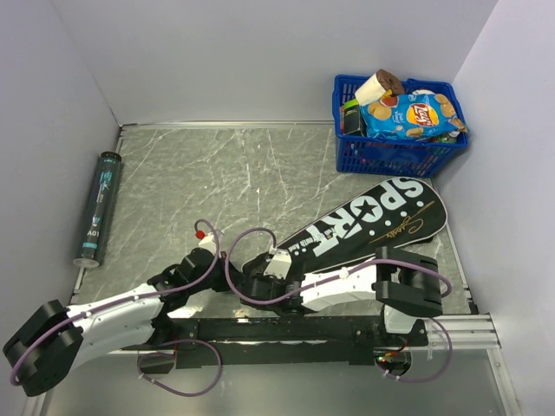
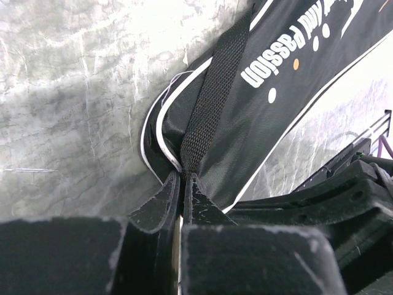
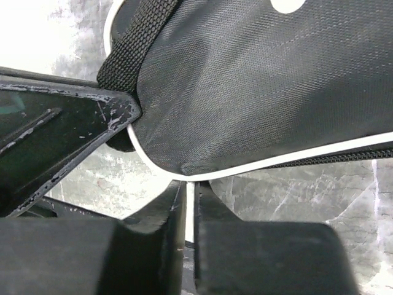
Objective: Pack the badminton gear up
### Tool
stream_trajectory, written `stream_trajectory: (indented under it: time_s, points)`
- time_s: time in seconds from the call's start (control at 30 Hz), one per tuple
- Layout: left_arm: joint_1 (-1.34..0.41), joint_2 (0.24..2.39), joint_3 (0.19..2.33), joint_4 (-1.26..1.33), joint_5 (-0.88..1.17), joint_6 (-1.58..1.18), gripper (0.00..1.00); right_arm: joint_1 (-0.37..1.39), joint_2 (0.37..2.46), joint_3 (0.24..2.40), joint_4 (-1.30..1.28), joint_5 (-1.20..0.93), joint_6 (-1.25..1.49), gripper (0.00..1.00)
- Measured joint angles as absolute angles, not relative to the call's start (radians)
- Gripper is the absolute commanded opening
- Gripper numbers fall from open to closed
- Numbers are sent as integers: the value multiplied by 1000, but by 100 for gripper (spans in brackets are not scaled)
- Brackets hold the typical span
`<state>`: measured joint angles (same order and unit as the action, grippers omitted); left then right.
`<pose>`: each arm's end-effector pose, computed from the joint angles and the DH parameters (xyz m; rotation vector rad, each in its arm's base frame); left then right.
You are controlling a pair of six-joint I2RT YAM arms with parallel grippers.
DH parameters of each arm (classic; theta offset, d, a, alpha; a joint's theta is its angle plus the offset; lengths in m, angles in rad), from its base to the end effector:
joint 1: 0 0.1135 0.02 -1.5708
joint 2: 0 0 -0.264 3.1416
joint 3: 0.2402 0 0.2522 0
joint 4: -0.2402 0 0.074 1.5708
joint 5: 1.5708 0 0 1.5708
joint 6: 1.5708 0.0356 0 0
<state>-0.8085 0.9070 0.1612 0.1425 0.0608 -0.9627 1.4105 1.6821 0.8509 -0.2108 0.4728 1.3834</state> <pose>0.1146 -0.1231 0.1371 -0.1454 2.3764 -1.0142 0.0658 0.3055 0.1441 0.1309 2.5353 0.5700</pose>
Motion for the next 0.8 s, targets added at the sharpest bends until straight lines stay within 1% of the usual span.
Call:
stream_trajectory:
  time_s: [0.2, 0.4, 0.47, 0.67, 0.8]
  points:
    - [-809, 886, 155, 123, 49, -958, 1, 1425, 1714, 894, -238, 489, 1356, 0]
    - [-811, 885, 151, 121, 18, -955, 1, 1430, 1759, 949, -221, 500, 1220, 0]
    - [-817, 878, 149, 121, 4, -955, 1, 1428, 1763, 947, -190, 492, 1169, 0]
    - [-846, 855, 128, 131, 0, -962, 1, 1414, 1782, 912, 16, 421, 1007, 0]
    - [-852, 834, 121, 126, -31, -963, 1, 1398, 1787, 911, 52, 381, 907, 1]
